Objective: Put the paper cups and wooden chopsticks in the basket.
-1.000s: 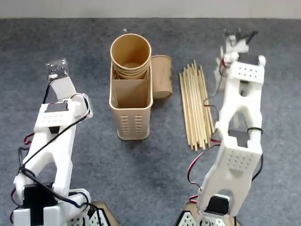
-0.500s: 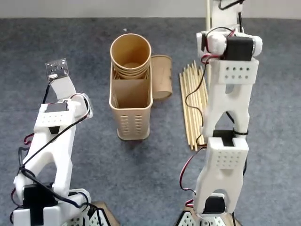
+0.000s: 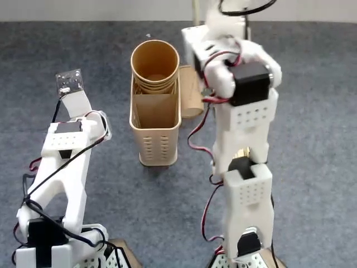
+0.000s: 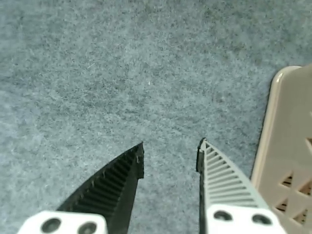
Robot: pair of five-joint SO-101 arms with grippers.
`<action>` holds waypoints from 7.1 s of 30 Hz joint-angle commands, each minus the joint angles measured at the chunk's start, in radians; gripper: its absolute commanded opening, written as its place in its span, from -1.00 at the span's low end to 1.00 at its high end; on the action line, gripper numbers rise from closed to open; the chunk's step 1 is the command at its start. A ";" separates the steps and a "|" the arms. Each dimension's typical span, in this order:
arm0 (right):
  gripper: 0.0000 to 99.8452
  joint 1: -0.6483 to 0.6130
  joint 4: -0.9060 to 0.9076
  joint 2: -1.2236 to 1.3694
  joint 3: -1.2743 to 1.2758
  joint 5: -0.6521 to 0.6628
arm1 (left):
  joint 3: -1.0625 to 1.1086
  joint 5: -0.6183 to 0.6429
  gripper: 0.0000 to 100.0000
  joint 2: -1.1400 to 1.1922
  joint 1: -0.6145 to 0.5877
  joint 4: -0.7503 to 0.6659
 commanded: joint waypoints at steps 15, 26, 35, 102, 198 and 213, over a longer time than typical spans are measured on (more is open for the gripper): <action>-0.99 -0.065 0.116 -0.714 0.154 -0.021 | 0.001 -0.009 -0.60 -0.028 0.015 -0.032; -0.99 -0.119 -0.535 -1.463 1.698 -0.075 | 0.004 -0.009 -0.60 -0.028 0.015 -0.032; -0.99 -0.219 -1.461 -1.442 2.313 -0.075 | 0.019 -0.052 -0.60 -0.028 0.041 -0.040; -0.60 0.380 -0.598 0.243 1.104 0.229 | 0.038 -0.092 -0.60 -0.030 0.044 -0.069; -0.51 -0.182 -0.259 -0.018 -0.134 -0.038 | 0.039 -0.095 -0.60 -0.028 0.058 -0.071; -0.52 0.191 -0.068 -0.231 -0.022 0.066 | 0.038 -0.095 -0.60 -0.028 0.061 -0.071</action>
